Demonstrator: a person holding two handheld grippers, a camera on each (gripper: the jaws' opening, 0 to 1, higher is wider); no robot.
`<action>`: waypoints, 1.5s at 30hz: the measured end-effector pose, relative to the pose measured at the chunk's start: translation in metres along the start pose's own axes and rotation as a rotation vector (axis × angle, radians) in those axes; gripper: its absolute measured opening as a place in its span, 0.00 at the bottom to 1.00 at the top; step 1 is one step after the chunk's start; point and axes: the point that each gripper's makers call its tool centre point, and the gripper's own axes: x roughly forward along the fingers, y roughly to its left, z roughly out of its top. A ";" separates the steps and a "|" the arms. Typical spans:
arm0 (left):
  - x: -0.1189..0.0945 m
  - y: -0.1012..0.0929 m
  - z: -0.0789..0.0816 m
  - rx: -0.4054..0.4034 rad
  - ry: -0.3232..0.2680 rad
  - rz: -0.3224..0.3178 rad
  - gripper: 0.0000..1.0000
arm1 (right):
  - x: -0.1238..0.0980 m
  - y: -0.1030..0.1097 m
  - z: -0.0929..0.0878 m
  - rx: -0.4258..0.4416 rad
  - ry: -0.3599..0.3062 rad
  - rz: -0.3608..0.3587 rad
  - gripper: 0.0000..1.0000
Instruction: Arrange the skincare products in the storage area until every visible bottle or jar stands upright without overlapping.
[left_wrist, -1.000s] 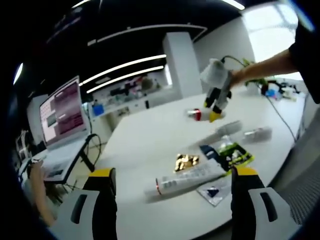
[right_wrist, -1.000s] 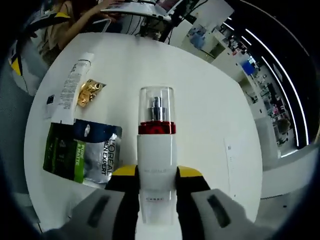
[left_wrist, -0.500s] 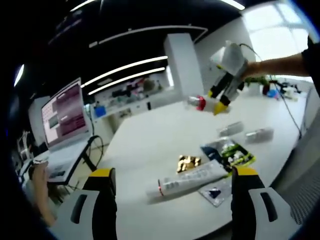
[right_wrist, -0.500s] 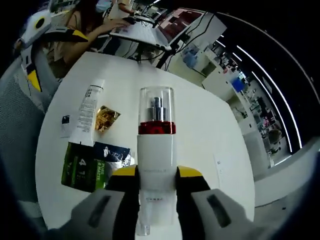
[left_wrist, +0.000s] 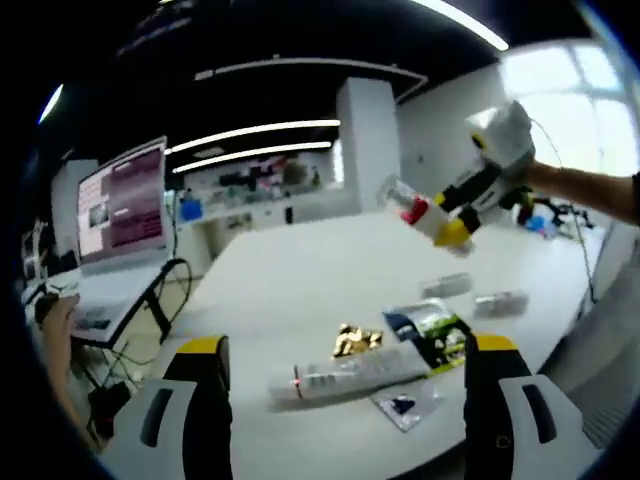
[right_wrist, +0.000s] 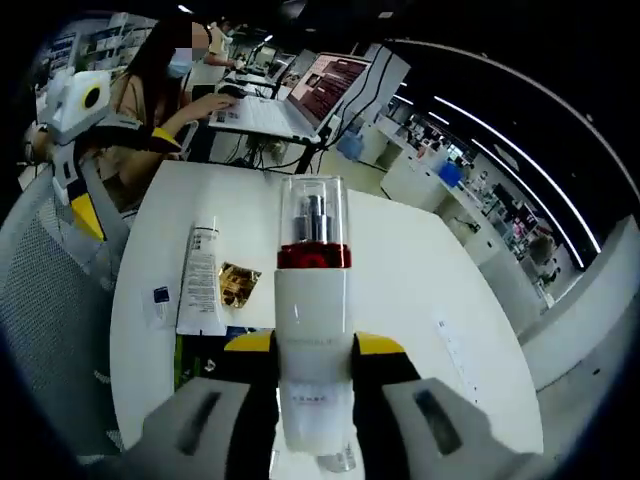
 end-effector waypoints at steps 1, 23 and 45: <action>0.000 0.002 -0.001 0.007 0.006 0.000 0.95 | -0.002 0.001 0.001 0.004 -0.007 0.000 0.26; 0.047 -0.073 0.047 -0.230 -0.009 -0.296 0.89 | -0.034 0.024 0.004 0.071 -0.067 -0.022 0.26; 0.085 -0.140 0.073 -0.483 -0.023 -0.535 0.66 | -0.043 0.049 0.000 0.131 -0.093 -0.020 0.26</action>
